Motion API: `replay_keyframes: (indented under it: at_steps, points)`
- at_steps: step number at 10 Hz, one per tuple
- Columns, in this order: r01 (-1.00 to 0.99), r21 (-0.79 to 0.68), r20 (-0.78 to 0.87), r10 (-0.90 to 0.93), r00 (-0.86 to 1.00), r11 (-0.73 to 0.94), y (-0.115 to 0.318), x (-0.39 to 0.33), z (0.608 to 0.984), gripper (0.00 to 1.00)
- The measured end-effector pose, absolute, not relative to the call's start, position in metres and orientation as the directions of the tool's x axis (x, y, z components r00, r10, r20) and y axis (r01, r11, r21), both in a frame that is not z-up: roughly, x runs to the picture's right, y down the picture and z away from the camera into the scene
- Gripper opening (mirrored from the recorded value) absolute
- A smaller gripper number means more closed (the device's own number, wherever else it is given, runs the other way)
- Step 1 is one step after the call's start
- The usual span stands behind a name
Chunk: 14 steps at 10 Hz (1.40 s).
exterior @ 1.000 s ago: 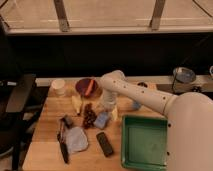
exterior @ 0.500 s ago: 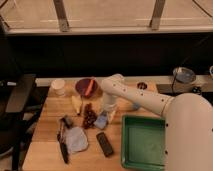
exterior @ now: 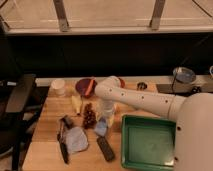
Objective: Wipe table surface with sponge
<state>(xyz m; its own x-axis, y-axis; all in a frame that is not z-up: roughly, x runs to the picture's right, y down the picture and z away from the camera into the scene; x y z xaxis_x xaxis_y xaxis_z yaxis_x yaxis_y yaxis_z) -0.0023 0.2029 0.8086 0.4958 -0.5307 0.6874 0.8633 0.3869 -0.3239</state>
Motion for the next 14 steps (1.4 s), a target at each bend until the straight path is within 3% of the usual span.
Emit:
replay_keyframes:
  at_steps: [6,10,14]
  points:
    - [0.871,-0.319,0.689,-0.539,0.485,0.375,0.210,-0.005,0.800,0.00]
    - [0.873,-0.310,0.649,-0.587,0.484,0.377,0.181,-0.010,0.786,0.00]
    - [0.874,-0.285,0.660,-0.580,0.477,0.394,0.184,-0.012,0.806,0.00]
